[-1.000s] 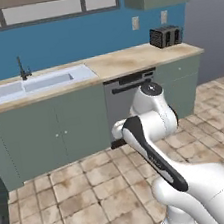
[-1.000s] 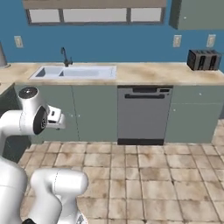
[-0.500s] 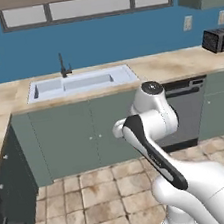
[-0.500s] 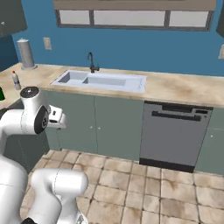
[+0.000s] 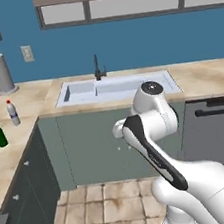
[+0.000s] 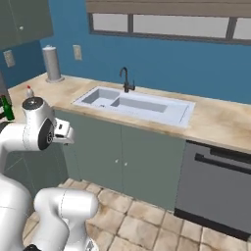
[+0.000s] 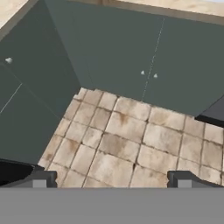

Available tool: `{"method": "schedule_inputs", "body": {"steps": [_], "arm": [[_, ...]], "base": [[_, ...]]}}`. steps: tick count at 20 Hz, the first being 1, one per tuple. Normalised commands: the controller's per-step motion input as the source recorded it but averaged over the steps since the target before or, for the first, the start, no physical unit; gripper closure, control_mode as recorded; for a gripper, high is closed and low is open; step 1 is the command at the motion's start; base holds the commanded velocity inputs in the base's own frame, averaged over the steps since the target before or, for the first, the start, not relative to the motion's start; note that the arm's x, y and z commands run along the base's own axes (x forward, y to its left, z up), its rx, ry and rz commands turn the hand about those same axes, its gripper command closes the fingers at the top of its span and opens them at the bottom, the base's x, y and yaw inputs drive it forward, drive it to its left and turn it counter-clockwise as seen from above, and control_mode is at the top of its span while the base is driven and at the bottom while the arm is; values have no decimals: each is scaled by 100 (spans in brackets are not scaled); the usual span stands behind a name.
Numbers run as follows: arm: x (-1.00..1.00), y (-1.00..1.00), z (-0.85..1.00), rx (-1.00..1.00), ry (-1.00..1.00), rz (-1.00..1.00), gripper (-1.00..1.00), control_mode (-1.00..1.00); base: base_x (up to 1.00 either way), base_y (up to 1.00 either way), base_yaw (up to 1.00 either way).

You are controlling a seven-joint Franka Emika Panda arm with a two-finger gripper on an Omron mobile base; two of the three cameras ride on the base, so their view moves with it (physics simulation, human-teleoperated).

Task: Place the drinks on the dining counter in a tight cluster.

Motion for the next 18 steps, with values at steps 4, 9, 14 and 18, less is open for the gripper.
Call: {"method": "schedule_inputs", "body": {"steps": [4, 9, 14, 18], "arm": [[0, 0, 0, 0, 0, 0, -100, 100], [0, 0, 0, 0, 0, 0, -100, 100], [0, 0, 0, 0, 0, 0, -100, 100], [0, 0, 0, 0, 0, 0, -100, 100]], "base": [[74, 0, 41], [68, 0, 48], [71, 0, 46], [73, -9, 34]]}}
